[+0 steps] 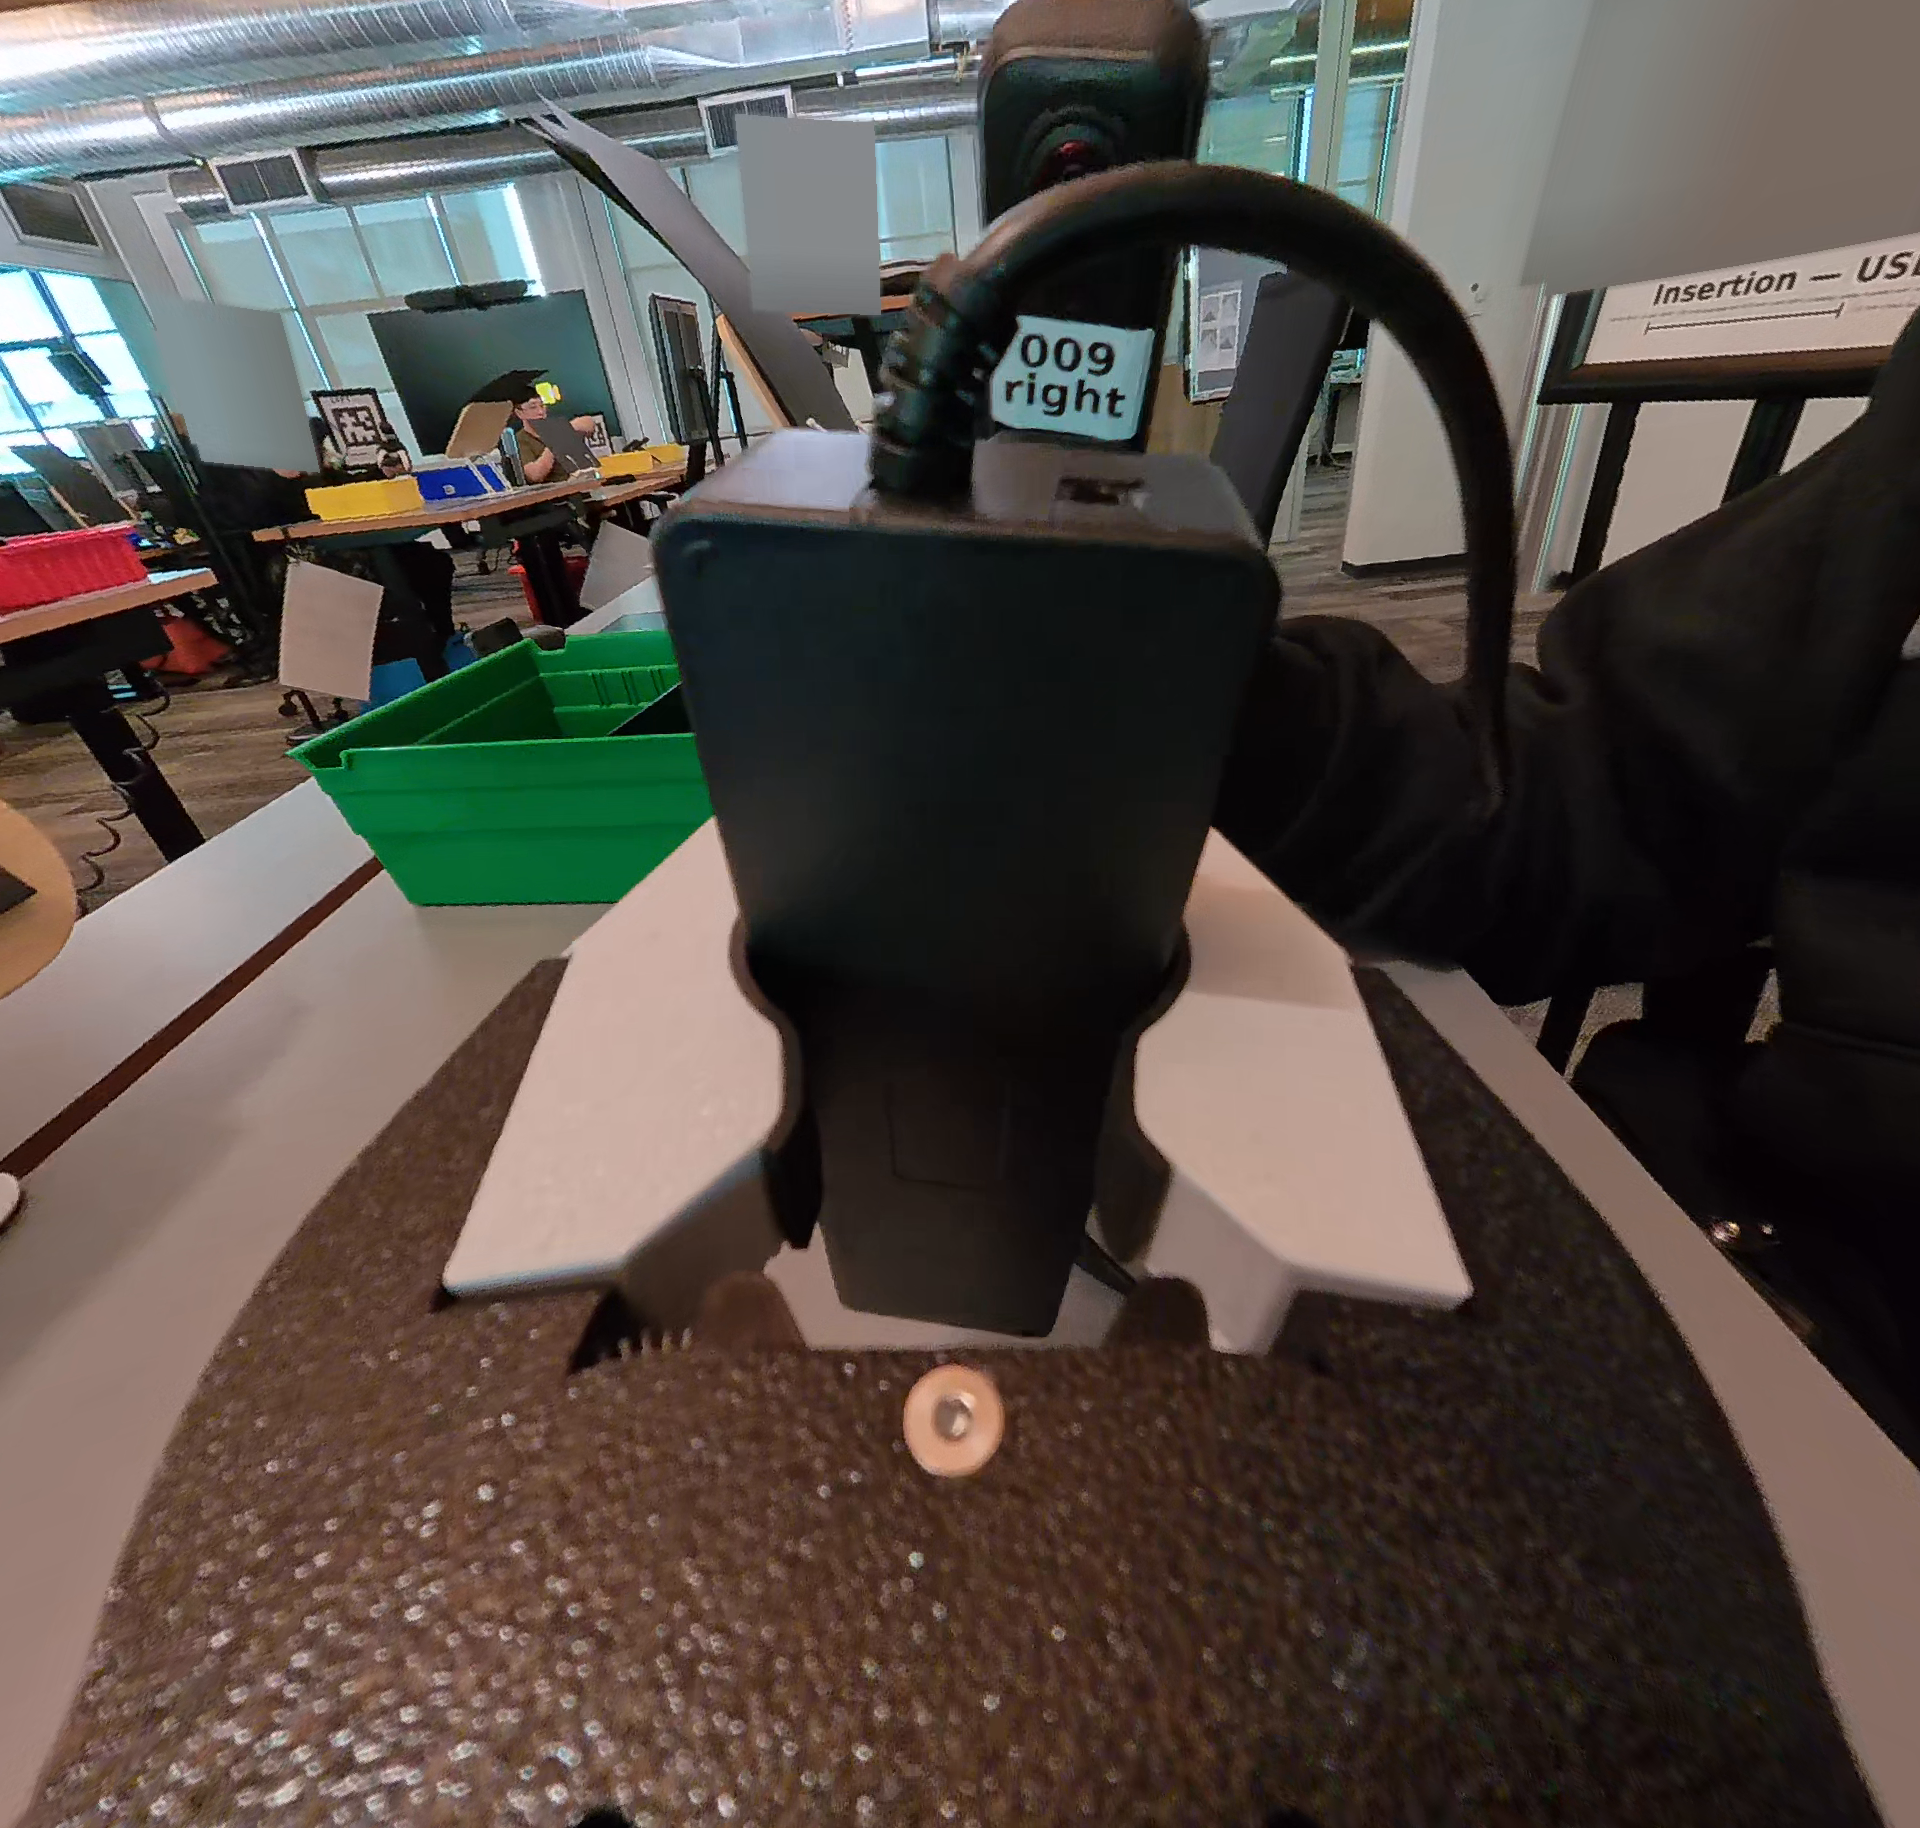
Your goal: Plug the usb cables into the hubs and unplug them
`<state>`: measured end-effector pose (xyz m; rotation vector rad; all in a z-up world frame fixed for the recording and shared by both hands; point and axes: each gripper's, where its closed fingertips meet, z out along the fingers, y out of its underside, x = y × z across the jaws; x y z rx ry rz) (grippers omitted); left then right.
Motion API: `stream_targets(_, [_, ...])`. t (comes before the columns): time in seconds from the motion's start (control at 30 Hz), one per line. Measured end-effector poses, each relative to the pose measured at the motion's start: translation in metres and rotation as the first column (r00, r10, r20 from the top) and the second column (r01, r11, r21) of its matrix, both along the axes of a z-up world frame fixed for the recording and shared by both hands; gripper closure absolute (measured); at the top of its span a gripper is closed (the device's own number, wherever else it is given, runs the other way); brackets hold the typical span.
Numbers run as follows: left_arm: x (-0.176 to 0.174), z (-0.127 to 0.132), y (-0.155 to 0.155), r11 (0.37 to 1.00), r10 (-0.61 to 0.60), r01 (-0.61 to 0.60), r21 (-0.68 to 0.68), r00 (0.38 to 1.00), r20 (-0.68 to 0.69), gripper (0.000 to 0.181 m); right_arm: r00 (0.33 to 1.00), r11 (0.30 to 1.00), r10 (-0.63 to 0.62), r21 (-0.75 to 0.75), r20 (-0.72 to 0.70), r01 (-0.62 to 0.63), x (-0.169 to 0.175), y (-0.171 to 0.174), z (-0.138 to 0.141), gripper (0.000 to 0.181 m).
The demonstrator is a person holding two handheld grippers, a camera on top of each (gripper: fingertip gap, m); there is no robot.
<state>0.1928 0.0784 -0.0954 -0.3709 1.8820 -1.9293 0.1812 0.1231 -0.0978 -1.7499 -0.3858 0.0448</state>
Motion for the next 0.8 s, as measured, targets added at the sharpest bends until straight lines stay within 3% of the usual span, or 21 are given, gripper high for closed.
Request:
stream_targets(0.6, [-0.004,0.003,-0.003,1.000,-0.005,0.005,0.022,1.000,0.024,0.119,0.999,0.999,-0.038,-0.021,0.030,0.039,-0.003,-0.004,0.005,0.166])
stream_targets(0.8, [-0.002,-0.001,0.007,1.000,0.019,-0.019,0.018,1.000,0.019,0.119,0.987,0.997,-0.020,0.072,-0.156,0.032,-0.004,0.007,0.003,0.167])
